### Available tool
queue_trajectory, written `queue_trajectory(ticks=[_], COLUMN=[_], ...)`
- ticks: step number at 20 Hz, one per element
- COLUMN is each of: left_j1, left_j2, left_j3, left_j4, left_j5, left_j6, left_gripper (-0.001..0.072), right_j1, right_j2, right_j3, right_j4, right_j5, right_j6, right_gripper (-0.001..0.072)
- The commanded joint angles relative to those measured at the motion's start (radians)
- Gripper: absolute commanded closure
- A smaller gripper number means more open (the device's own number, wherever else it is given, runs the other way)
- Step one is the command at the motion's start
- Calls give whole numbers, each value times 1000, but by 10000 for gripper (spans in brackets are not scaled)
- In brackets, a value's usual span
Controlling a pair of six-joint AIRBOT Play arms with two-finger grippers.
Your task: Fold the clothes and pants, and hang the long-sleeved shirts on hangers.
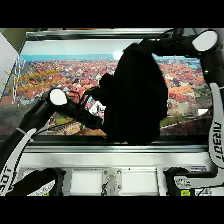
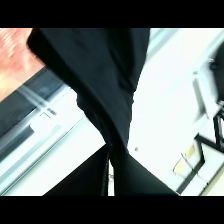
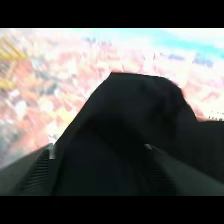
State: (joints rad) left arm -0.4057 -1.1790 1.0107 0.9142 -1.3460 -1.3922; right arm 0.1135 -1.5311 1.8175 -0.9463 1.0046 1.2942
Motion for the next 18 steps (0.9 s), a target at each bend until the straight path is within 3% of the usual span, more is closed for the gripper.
queue_trajectory(ticks=[1, 4, 8, 9, 10, 14, 18], left_j1=[64, 142, 174, 174, 174, 174, 174], left_j2=[72, 53, -14, -32, -48, -92, -96], left_j3=[-122, -160, -171, -171, -171, -171, -171], left_j4=[36, 35, 36, 36, 36, 35, 36], left_j5=[98, 119, 121, 126, 132, 146, 176], left_j6=[-31, -40, -36, -34, -30, -29, -29], left_gripper=[694, 695, 694, 694, 694, 694, 694], right_j1=[-23, -126, -290, -322, -351, -371, -264], right_j2=[-28, 56, 274, 320, 362, 405, 389], right_j3=[2, -140, -607, -729, -853, -1178, -1297], right_j4=[-132, -230, -246, -246, -239, -151, -23], right_j5=[156, 301, 290, 274, 256, 199, 51], right_j6=[-6, -6, 67, 82, 84, 82, 68], right_gripper=[269, 269, 260, 190, 6, -8, -8])
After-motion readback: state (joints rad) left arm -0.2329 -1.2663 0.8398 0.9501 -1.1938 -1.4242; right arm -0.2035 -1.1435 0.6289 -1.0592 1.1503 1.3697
